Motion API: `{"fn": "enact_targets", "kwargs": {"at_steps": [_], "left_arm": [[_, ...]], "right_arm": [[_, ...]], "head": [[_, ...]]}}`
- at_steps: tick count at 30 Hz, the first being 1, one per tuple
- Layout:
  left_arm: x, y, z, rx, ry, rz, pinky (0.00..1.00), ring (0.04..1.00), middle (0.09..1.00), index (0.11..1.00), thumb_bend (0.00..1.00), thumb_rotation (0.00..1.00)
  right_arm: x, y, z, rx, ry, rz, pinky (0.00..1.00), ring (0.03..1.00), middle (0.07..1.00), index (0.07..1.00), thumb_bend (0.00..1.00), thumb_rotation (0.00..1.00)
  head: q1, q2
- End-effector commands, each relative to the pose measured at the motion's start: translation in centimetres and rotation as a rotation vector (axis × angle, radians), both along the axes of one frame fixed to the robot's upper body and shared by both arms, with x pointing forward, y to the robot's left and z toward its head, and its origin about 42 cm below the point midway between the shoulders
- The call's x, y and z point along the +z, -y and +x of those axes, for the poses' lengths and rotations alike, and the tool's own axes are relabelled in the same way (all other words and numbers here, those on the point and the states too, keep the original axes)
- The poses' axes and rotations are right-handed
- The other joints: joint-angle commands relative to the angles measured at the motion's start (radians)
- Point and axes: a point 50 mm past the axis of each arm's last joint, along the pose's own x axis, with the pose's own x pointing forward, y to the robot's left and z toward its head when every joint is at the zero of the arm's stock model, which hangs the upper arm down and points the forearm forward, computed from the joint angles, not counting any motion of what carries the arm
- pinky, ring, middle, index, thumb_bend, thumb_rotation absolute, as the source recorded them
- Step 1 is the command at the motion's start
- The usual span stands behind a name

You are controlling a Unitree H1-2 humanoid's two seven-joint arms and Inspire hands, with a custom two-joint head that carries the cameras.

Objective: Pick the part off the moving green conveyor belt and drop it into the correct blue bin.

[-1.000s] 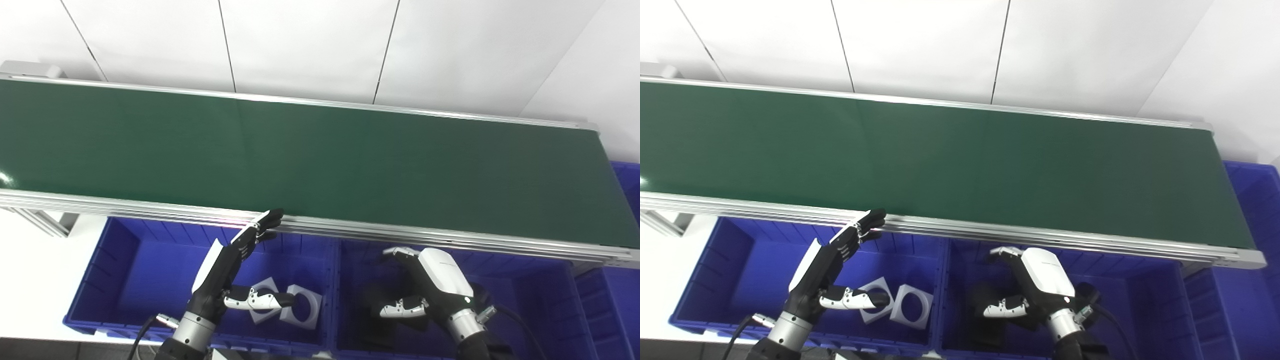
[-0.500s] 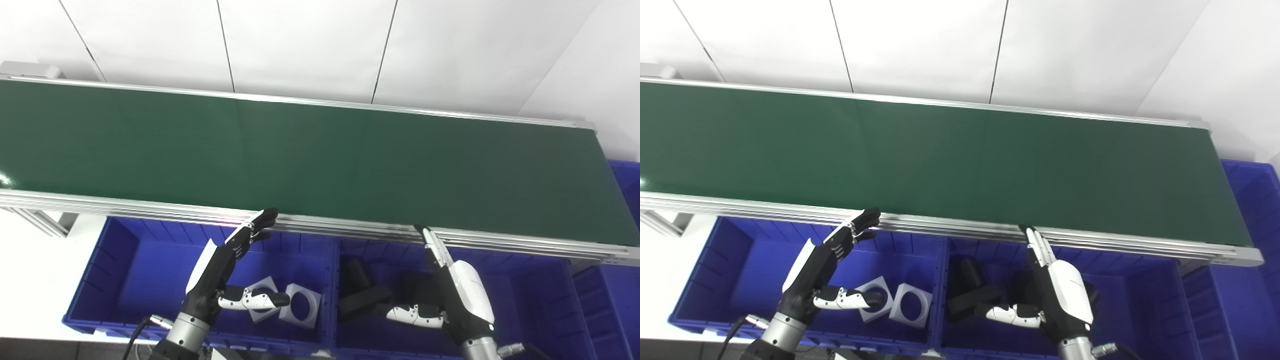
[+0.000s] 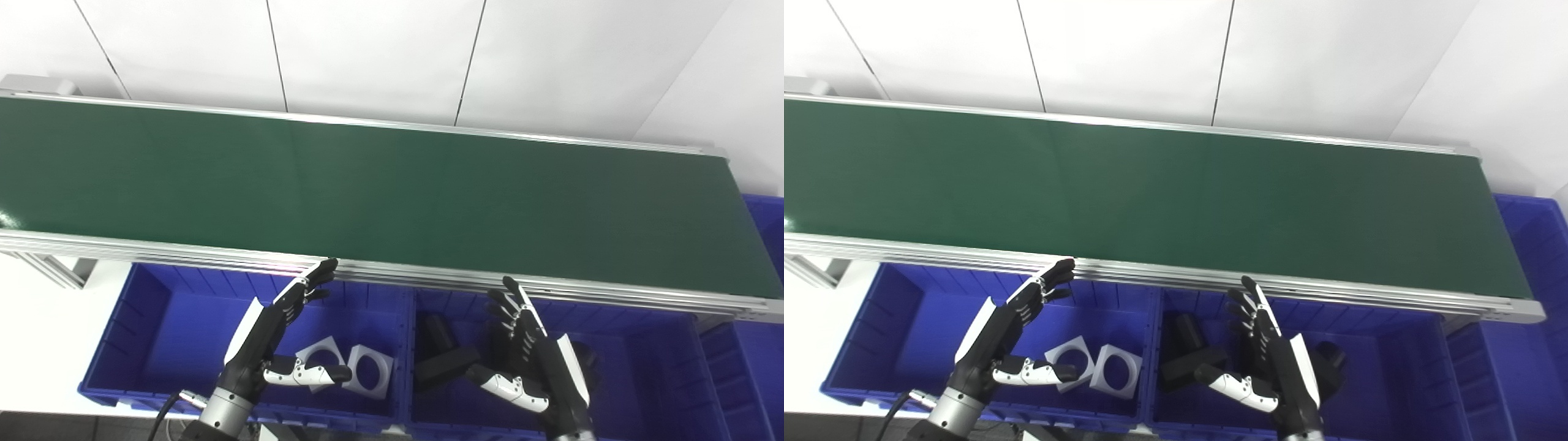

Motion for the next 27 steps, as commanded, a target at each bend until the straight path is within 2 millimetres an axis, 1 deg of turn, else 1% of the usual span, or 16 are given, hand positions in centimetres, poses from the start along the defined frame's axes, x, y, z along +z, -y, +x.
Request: {"fn": "enact_targets", "kwargs": {"at_steps": [1,10,18,20,23,27], "left_arm": [[0.9,-0.3,0.2,-0.019,0.058,-0.003,0.84,0.903,0.919,0.896,0.91,0.38],[0.6,-0.4,0.0,-0.013,0.049,0.007,0.84,0.9,0.917,0.893,0.91,0.39],[0.3,-0.4,0.0,-0.013,0.038,0.009,0.85,0.903,0.917,0.896,0.89,0.39],[0.1,-0.4,0.0,-0.014,0.034,0.008,0.85,0.904,0.919,0.896,0.89,0.39],[0.0,-0.4,-0.1,-0.012,0.03,0.013,0.85,0.907,0.925,0.897,0.9,0.4],[-0.1,-0.6,-0.2,-0.006,0.022,0.009,0.84,0.903,0.925,0.893,0.9,0.39]], "right_arm": [[0.8,-0.2,0.1,0.01,0.075,0.044,0.79,0.86,0.891,0.975,0.93,0.46],[0.2,-0.5,-0.1,0.001,0.106,0.037,0.77,0.833,0.866,0.954,0.93,0.44],[-0.1,-0.7,0.0,0.005,0.125,0.021,0.77,0.837,0.873,0.961,0.93,0.44],[-0.2,-0.7,0.0,0.005,0.132,0.007,0.77,0.833,0.871,0.962,0.92,0.44],[-0.4,-0.7,0.0,0.001,0.133,0.004,0.77,0.834,0.871,0.964,0.92,0.43],[-0.5,-0.9,0.0,0.001,0.147,-0.007,0.76,0.831,0.869,0.967,0.9,0.43]], "head": [[-0.001,-0.002],[0.0,-0.008],[0.006,-0.022],[0.007,-0.033],[-0.004,-0.042],[-0.031,-0.05]]}}
